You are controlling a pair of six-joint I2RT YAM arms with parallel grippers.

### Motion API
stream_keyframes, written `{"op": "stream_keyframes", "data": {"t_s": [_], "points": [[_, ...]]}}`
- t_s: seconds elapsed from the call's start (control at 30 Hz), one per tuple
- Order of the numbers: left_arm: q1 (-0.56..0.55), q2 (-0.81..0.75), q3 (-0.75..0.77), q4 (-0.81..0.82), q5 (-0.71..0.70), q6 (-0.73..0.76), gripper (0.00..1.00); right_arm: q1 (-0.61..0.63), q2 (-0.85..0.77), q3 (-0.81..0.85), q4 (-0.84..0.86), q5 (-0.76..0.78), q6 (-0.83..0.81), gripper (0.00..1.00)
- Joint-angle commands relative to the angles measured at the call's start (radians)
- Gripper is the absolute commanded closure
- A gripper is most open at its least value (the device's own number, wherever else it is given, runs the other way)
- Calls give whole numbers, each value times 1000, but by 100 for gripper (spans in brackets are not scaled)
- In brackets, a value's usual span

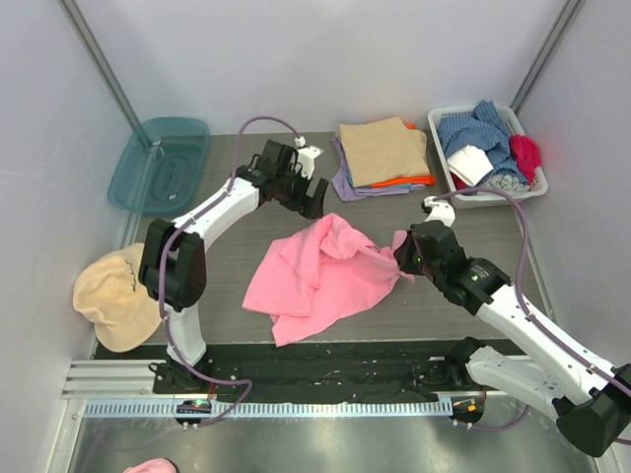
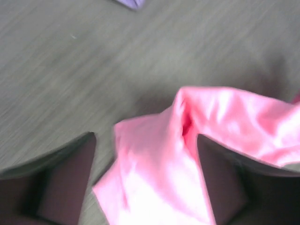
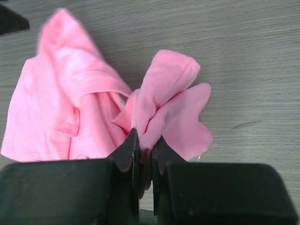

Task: Fold and stack the t-shirts
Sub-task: Flatten the tshirt out

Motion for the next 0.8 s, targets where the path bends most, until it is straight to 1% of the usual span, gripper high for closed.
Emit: {"op": "stream_keyframes", "data": {"t_s": [0.0,0.1,0.17,0.2,0.23,0.27,0.3,0.37,0.4,0.43,0.47,0.5,0.53,0.57,0.6,0.63,0.67,0.7,0.77], "points": [[13,30,129,-19,-83,65,0,-2,-1,-7,28,33,19,99],[21,26,166,-51,-162,50,0,-2,-2,-8,25,28,19,99],[21,-32,152,-76,-185,19,0,-3,-7,-13,25,28,21,99],[20,-67,107,-76,-202,10,0,-2,-6,-13,25,28,19,99],[15,-104,70,-67,-216,-53,0,-3,-5,-14,25,26,19,99],[13,-143,27,-55,-234,-83,0,-2,-4,-17,25,26,18,99],[4,-236,-72,-44,-236,-117,0,-2,1,-19,26,25,18,99],[-14,-327,-180,-21,-262,-238,0,-3,2,-22,29,23,16,99],[-42,-409,-297,-7,-254,-274,0,-2,4,-24,31,22,15,99],[-65,-457,-358,25,-291,-306,0,-2,10,-24,32,20,15,99],[-95,-492,-413,36,-338,-391,0,-3,13,-25,34,20,12,99],[-162,-523,-509,42,-383,-430,0,-3,14,-25,40,20,12,99],[-193,-586,-551,45,-418,-484,0,-3,22,-25,40,17,10,99],[-221,-611,-591,42,-482,-586,0,-2,24,-24,40,16,10,99],[-279,-641,-666,41,-510,-642,0,-3,28,-24,45,13,9,99],[-307,-695,-699,33,-538,-689,0,-2,30,-21,45,10,9,99],[-362,-721,-728,25,-596,-781,2,-2,31,-20,46,8,10,99],[-388,-744,-775,7,-621,-817,3,-2,31,-22,51,8,12,99],[-451,-788,-805,-31,-670,-883,8,-3,33,-25,52,5,13,99]]}}
